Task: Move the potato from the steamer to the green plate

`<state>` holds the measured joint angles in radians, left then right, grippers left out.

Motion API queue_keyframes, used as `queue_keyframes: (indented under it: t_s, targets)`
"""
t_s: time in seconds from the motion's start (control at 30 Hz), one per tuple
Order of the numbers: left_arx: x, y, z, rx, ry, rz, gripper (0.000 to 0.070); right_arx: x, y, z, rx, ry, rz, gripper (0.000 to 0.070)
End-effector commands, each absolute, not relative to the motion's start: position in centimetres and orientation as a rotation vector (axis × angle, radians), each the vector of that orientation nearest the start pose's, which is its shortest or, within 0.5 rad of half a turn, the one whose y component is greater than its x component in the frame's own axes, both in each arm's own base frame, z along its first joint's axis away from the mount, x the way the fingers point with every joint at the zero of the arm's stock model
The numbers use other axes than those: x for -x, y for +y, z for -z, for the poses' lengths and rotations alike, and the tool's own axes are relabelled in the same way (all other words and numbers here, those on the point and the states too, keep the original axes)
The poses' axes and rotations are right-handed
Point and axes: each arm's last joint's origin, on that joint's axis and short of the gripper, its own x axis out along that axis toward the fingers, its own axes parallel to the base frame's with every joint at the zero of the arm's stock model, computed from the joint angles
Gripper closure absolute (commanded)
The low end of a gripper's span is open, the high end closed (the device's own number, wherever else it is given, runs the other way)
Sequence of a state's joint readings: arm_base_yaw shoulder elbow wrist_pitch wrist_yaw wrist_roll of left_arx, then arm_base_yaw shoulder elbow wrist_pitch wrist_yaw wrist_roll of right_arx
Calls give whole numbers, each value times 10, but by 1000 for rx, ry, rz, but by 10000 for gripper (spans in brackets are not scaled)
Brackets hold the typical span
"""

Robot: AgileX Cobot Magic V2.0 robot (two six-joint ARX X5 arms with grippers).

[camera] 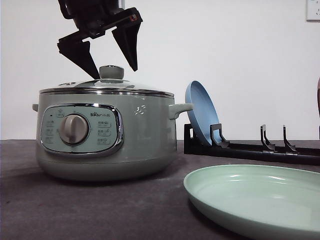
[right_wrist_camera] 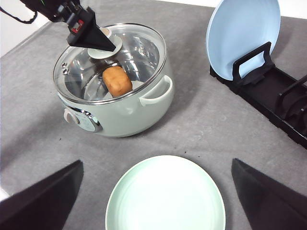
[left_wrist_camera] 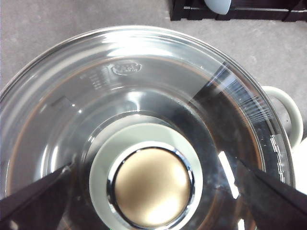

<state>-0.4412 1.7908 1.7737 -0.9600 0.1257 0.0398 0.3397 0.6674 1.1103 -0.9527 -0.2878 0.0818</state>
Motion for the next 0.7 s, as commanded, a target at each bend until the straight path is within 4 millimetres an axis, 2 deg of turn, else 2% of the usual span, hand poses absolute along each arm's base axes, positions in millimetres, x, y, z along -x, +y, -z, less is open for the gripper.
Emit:
queue_keyframes:
  t_s: [0.0, 0.1, 0.23, 0.3, 0.4, 0.57, 0.67]
  targets:
    - [-344, -169, -340, -208, 939, 550, 32, -83, 38, -384, -56, 519, -599, 75]
    - [-344, -169, -340, -223, 939, 538, 72, -83, 38, -384, -56, 519, -599, 75]
    - [-344, -169, -340, -233, 940, 540, 87, -83, 38, -384, -56, 519, -599, 75]
    - [-343, -170, -339, -235, 940, 543, 139, -83, 38, -384, -56, 519, -598, 75]
    - [-342, -172, -339, -242, 942, 550, 158, -83, 38, -384, -56, 519, -598, 75]
    - [-340, -174, -338, -260, 953, 563, 321, -83, 38, -384, -56, 519, -598, 75]
    - [-339, -174, -338, -261, 952, 564, 340, -83, 38, -384, -57, 519, -599, 75]
